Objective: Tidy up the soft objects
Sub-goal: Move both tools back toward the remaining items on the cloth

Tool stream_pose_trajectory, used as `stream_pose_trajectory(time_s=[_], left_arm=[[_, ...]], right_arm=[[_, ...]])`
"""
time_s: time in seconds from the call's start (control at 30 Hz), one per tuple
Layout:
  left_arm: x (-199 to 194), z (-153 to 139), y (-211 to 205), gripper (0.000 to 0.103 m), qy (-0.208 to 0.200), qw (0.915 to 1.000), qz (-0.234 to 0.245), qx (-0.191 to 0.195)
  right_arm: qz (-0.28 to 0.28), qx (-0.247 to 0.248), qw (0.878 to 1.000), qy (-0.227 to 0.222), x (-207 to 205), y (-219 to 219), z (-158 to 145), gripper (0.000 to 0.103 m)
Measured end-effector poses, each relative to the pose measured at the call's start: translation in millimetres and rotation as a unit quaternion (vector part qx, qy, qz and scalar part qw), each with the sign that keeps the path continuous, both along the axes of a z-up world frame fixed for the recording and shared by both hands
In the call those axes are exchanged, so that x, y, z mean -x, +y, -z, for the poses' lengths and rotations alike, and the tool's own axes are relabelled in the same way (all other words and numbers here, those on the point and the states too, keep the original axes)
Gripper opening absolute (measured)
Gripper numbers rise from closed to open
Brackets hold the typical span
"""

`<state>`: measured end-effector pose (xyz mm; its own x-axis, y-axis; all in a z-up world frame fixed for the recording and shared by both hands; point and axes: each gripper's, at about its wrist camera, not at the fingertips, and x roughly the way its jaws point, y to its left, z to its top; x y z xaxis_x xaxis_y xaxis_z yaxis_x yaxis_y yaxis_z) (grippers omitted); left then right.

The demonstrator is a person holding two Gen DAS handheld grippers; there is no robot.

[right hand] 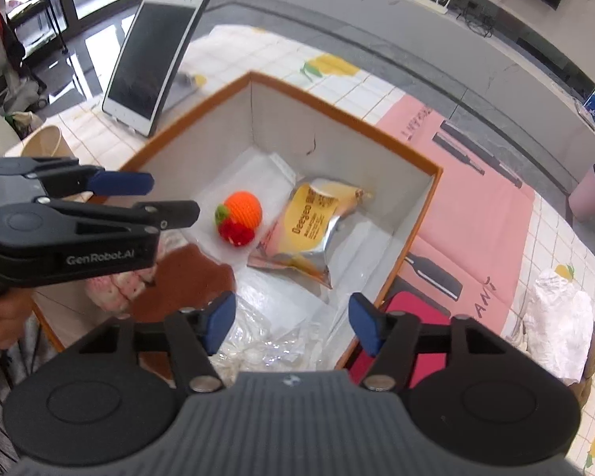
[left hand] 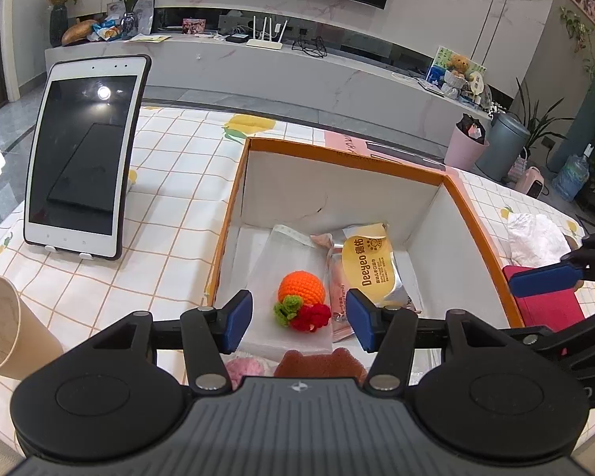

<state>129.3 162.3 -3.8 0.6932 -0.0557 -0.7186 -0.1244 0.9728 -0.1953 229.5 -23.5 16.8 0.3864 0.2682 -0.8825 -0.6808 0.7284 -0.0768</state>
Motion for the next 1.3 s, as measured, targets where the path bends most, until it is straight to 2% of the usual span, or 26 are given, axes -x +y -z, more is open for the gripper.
stream_pose_trajectory(time_s=[0.1,0.2,0.33,0.4,0.57,0.73,0.87,1.07,1.23,1.3], left_arm=[[3,-7,-3,0.071,0.002,0.9999,-0.002,-0.014],[8,-17,-11,0.072,-0.006,0.9991,-0.002,-0.041],[16,-33,-23,0.072,-0.009,0.999,0.009,-0.042],[21,-46,-30,0.072,-0.016,0.9989,0.012,-0.042],[34,-88,-62,0.073,-0.052,0.9954,0.03,-0.075],[41,-125,-106,0.074,-0.082,0.9925,0.058,-0.07],[45,-139,-146,0.074,-0.099,0.9895,0.085,-0.061],[46,-130,-194,0.075,-0.105,0.9859,0.125,-0.038],[49,-98,-227,0.076,-0.099,0.9803,0.163,-0.05],[50,-83,-234,0.075,-0.1,0.9804,0.166,-0.039]], right_arm=[[0.013,-0.005,1.0,-0.008,3,-4,-3,0.078],[0.027,-0.02,0.999,-0.008,5,-11,-9,0.08],[0.045,-0.045,0.998,-0.02,12,-24,-25,0.088],[0.05,-0.053,0.997,-0.029,18,-32,-35,0.089],[0.072,-0.062,0.994,-0.047,34,-63,-65,0.09],[0.098,-0.078,0.988,-0.086,55,-109,-98,0.092],[0.124,-0.079,0.982,-0.115,71,-148,-114,0.094],[0.186,-0.08,0.972,-0.121,79,-215,-102,0.096],[0.248,-0.08,0.959,-0.11,78,-262,-66,0.096],[0.267,-0.074,0.954,-0.118,77,-272,-43,0.095]])
